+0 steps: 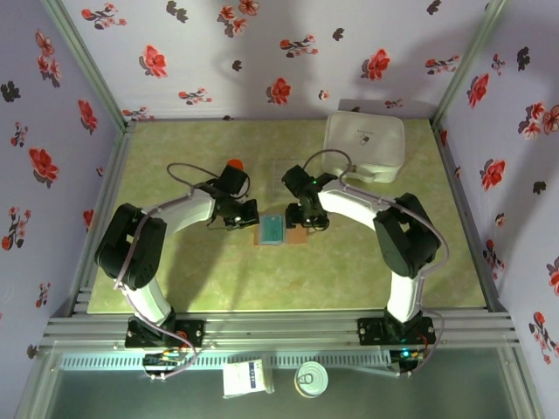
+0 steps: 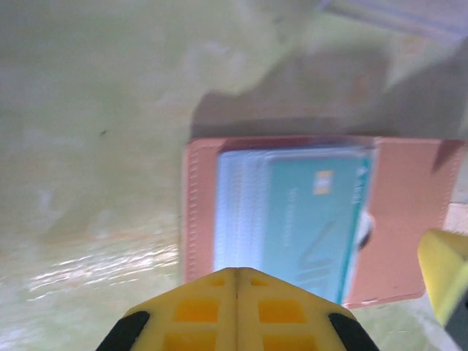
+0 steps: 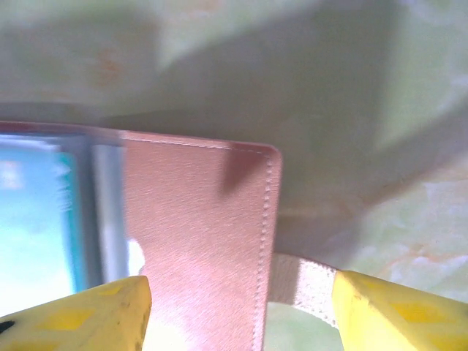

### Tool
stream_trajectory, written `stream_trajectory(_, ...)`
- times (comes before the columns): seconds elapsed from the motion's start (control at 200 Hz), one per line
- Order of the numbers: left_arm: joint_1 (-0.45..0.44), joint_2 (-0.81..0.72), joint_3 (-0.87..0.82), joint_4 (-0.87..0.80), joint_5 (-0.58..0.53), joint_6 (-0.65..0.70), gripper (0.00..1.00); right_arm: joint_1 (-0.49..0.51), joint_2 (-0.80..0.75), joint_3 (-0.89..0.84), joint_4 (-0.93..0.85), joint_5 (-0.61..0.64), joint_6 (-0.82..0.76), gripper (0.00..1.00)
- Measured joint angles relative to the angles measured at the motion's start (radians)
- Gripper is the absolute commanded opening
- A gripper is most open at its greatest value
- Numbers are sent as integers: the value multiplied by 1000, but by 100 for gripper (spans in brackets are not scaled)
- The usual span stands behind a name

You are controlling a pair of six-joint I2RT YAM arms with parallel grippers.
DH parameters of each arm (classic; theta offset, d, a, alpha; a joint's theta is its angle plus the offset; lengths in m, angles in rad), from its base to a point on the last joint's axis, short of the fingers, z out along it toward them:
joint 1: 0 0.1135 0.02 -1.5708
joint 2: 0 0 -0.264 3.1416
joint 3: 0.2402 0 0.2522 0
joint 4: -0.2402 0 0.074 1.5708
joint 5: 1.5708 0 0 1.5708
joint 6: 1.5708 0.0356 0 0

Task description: Take the credit cards out of the card holder

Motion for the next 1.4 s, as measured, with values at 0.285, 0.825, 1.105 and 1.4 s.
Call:
stream_trajectory(0.285,-30,37,34,0,8,0,3,-13,-92,-45,151,-170,29,44)
stream_trajectory(0.825,-30,97,19,20,19,4,2,-46,11,-166,425,-408,110,25)
stream_trajectory(1.105,-30,97,17,26,19,4,1,-52,39,-182,480,-439,127,20)
stream_trajectory(1.4,-30,97,14,28,19,4,1,-58,51,-196,507,-451,128,19)
